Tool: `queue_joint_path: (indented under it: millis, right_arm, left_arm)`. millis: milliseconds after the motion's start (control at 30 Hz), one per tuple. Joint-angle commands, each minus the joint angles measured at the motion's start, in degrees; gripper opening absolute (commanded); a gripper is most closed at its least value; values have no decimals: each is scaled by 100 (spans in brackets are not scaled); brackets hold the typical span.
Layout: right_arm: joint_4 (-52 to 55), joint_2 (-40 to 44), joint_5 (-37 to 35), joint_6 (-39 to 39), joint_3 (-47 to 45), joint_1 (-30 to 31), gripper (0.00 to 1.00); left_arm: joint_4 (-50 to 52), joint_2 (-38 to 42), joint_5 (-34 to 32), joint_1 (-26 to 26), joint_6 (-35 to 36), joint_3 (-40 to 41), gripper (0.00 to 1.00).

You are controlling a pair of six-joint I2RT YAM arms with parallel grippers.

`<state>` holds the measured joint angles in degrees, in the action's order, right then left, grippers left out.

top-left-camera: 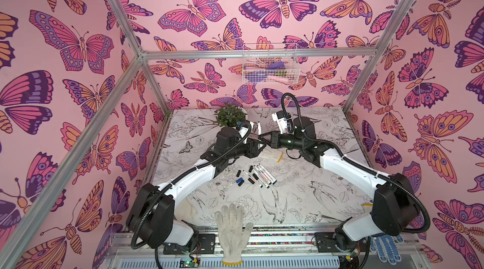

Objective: Insert pens into pen caps
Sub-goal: Pass a pen.

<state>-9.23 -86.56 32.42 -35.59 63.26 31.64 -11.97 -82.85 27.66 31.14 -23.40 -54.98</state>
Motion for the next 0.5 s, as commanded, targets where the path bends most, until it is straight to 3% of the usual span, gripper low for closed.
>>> queue_joint_path:
  millis: [0, 167, 367, 467]
  right_arm:
    - [-51, 104, 39, -37, -68, 35, 3]
    - [-322, 96, 77, -271, -100, 35, 2]
    - [-217, 144, -54, -179, -148, 35, 1]
    - [-127, 191, -164, -126, -174, 35, 1]
  left_arm:
    - [-195, -173, 138, -39, 23, -205, 53]
    - [-243, -320, 251, -36, -115, -231, 44]
    - [-368, -246, 160, -43, -174, -146, 12]
    - [-355, -142, 126, -48, -140, -73, 4]
